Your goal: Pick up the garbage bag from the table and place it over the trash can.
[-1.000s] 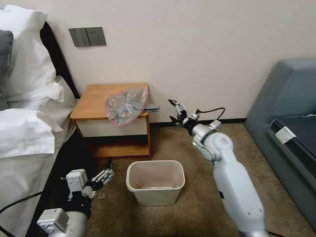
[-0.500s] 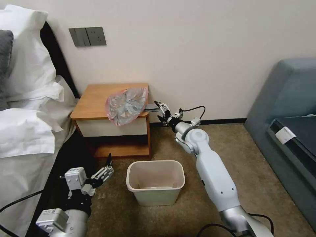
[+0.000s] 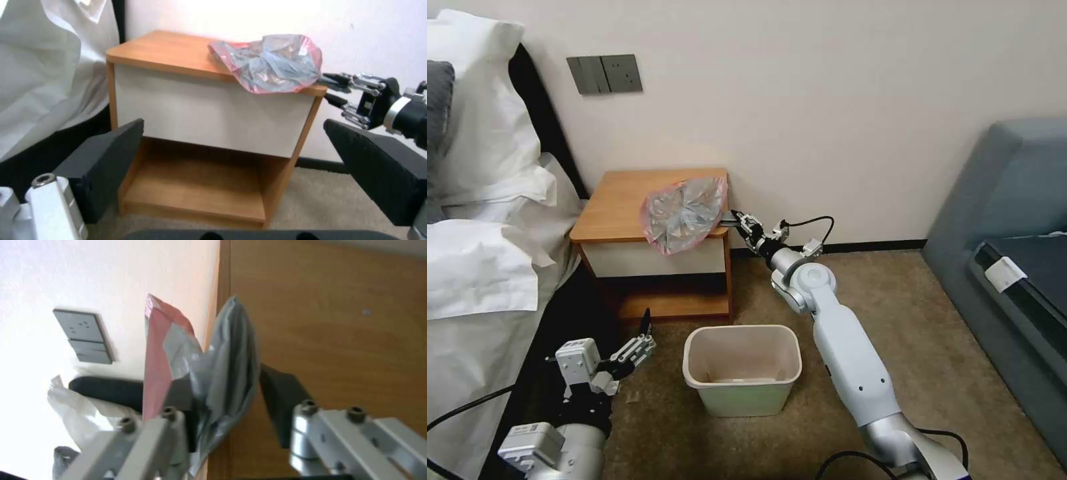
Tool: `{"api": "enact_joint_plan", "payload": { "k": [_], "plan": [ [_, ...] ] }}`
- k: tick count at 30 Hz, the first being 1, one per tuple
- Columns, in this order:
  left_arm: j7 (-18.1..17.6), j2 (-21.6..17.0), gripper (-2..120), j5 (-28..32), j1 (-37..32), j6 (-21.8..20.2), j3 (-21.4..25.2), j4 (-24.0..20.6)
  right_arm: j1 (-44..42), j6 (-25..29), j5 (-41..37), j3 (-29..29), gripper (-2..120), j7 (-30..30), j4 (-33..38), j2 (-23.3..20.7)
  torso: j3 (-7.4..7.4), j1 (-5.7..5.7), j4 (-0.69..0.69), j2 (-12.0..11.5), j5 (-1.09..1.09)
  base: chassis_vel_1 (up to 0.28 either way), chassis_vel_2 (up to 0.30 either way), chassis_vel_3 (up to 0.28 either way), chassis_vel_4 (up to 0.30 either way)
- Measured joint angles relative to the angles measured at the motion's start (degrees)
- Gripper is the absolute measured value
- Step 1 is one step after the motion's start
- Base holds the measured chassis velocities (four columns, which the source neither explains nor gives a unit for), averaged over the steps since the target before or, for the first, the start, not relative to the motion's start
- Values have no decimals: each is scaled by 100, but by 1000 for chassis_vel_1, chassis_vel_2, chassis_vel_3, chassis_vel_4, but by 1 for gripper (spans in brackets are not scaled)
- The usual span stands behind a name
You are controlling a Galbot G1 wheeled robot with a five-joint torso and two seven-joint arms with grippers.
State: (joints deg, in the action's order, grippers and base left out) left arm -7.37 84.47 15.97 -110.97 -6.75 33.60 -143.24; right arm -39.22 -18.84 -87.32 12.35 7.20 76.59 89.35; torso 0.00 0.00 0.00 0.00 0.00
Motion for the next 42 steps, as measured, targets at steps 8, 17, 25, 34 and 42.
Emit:
{"api": "enact_joint_plan", "payload": {
  "k": [8,17,25,34,42],
  "plan": [
    [38,3,100,-89,1,65,-1,0,-42,41,2,16,7,14,94,-8,0,0,0,0,0,0,0,0,0],
    [89,27,100,-310,15,204,-16,0,-469,371,265,-143,0,204,753,-167,0,0,0,0,0,0,0,0,0],
    [133,9,100,-406,-81,252,-60,1,-1819,437,90,-339,0,880,2799,-584,0,0,-1,0,1,0,0,0,0],
    [189,17,100,-473,-168,304,-108,1,-2852,391,631,-437,0,905,3993,-924,0,0,0,0,0,0,0,0,0],
    [190,15,100,-563,-249,446,-144,0,-3858,336,1109,-541,0,877,4496,-1204,-1,0,0,0,0,0,0,0,0]
  ]
}}
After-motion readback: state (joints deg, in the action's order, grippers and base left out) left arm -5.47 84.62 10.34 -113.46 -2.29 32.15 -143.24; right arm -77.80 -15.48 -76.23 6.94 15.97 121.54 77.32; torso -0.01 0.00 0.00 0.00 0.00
